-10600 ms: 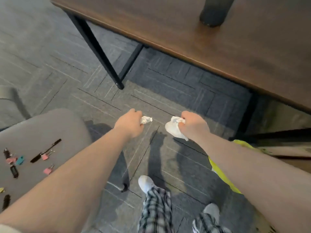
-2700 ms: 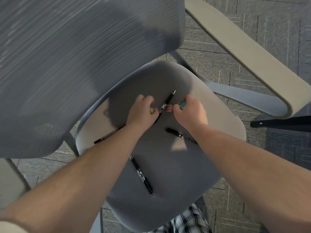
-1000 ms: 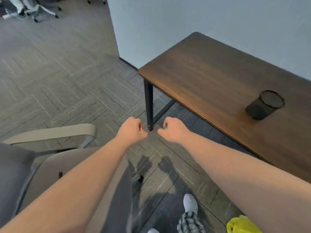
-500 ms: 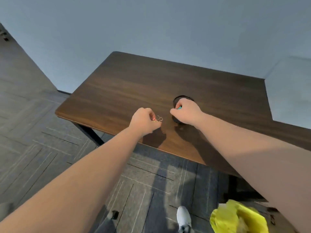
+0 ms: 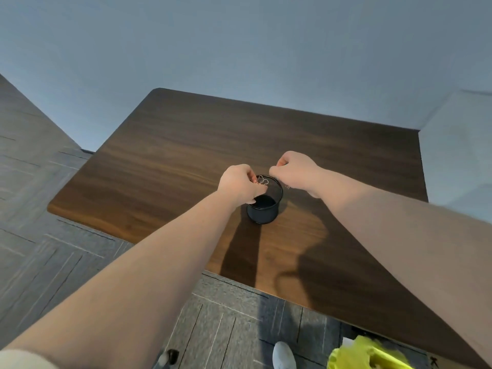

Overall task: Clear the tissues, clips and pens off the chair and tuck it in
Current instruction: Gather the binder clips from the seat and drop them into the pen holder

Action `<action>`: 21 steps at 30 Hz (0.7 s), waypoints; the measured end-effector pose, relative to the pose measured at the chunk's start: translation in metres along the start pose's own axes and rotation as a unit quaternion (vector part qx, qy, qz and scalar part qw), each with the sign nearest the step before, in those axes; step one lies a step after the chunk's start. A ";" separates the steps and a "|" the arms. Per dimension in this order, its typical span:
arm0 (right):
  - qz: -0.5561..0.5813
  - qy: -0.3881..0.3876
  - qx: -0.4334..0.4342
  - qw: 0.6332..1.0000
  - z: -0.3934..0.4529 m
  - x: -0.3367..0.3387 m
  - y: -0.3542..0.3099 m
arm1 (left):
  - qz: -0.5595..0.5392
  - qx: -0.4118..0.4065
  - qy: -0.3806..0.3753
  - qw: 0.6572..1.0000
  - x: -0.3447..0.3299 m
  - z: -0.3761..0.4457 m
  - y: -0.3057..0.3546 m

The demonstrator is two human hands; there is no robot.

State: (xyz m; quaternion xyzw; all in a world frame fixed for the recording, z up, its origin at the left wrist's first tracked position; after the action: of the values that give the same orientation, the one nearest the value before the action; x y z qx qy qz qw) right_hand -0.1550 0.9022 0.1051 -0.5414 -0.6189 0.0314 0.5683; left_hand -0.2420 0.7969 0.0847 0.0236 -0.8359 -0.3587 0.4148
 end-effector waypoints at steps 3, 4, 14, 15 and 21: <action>0.012 -0.021 0.001 1.000 0.005 -0.005 0.000 | 0.008 0.019 -0.015 1.000 -0.009 0.007 -0.002; 0.019 -0.026 0.000 0.999 0.007 -0.007 0.000 | 0.013 0.024 -0.019 0.999 -0.012 0.010 -0.003; 0.048 -0.057 0.000 0.997 0.016 -0.016 0.002 | 0.007 0.054 -0.053 0.997 -0.021 0.018 0.001; 0.048 -0.060 0.002 0.997 0.016 -0.017 0.002 | 0.004 0.060 -0.059 0.996 -0.022 0.017 0.001; 0.017 -0.076 0.022 0.997 0.014 -0.019 -0.004 | 0.014 0.062 -0.070 0.996 -0.025 0.016 -0.001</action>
State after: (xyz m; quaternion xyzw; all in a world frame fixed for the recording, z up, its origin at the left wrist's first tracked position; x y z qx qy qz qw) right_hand -0.1723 0.8950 0.0898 -0.5356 -0.6498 0.0958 0.5308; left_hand -0.2377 0.8142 0.0611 0.0120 -0.8838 -0.3013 0.3578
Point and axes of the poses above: each hand's wrist, its own z-axis towards the middle knuckle, its own x-axis out of the back of the hand, y = z × x, the point moved 6 cm from there along z, towards the middle knuckle, and after that the axes turned 5 degrees about x, right-handed, at the moved point
